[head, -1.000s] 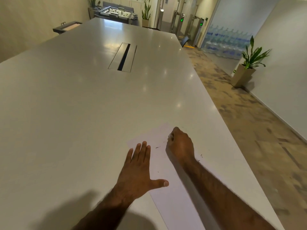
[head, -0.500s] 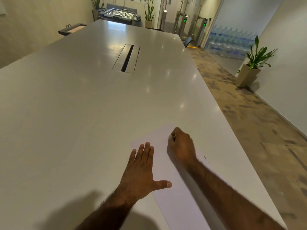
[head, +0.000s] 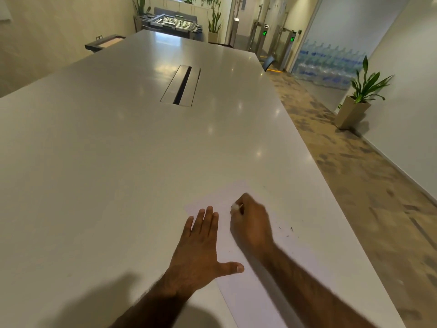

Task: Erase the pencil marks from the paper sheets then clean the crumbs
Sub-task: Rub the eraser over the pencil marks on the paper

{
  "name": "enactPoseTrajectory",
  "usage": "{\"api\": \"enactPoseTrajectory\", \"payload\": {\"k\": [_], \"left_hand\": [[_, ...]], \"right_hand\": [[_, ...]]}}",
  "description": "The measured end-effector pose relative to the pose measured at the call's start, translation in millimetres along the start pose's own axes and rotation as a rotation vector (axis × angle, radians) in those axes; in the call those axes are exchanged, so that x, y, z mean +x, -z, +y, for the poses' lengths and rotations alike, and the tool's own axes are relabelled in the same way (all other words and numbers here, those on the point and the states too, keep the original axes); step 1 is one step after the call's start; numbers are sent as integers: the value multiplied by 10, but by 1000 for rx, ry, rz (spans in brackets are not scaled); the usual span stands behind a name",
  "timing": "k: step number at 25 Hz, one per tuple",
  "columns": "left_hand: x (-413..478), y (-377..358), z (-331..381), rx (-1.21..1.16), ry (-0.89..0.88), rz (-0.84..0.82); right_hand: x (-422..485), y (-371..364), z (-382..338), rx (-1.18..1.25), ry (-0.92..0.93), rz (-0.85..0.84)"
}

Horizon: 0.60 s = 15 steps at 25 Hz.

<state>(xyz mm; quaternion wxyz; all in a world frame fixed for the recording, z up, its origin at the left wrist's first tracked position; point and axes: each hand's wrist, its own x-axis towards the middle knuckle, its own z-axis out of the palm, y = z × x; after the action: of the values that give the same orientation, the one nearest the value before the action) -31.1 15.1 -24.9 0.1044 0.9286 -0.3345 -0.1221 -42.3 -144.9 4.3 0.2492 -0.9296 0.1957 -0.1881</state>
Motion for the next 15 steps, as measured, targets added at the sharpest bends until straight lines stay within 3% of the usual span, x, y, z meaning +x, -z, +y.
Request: {"api": "enactPoseTrajectory", "payload": {"k": [3, 8, 10, 13, 15], "left_hand": [[5, 3, -14, 11, -16, 4], [-11, 43, -10, -7, -1, -15], [-7, 28, -5, -7, -2, -17], [6, 4, -16, 9, -10, -4], [11, 11, -22, 5, -14, -22]], "right_hand": [[-278, -52, 64, -65, 105, -57], [369, 470, 367, -87, -159, 16], [91, 385, 250, 4, -89, 0], [-583, 223, 178, -28, 108, -152], [-410, 284, 311, -74, 68, -115]]}}
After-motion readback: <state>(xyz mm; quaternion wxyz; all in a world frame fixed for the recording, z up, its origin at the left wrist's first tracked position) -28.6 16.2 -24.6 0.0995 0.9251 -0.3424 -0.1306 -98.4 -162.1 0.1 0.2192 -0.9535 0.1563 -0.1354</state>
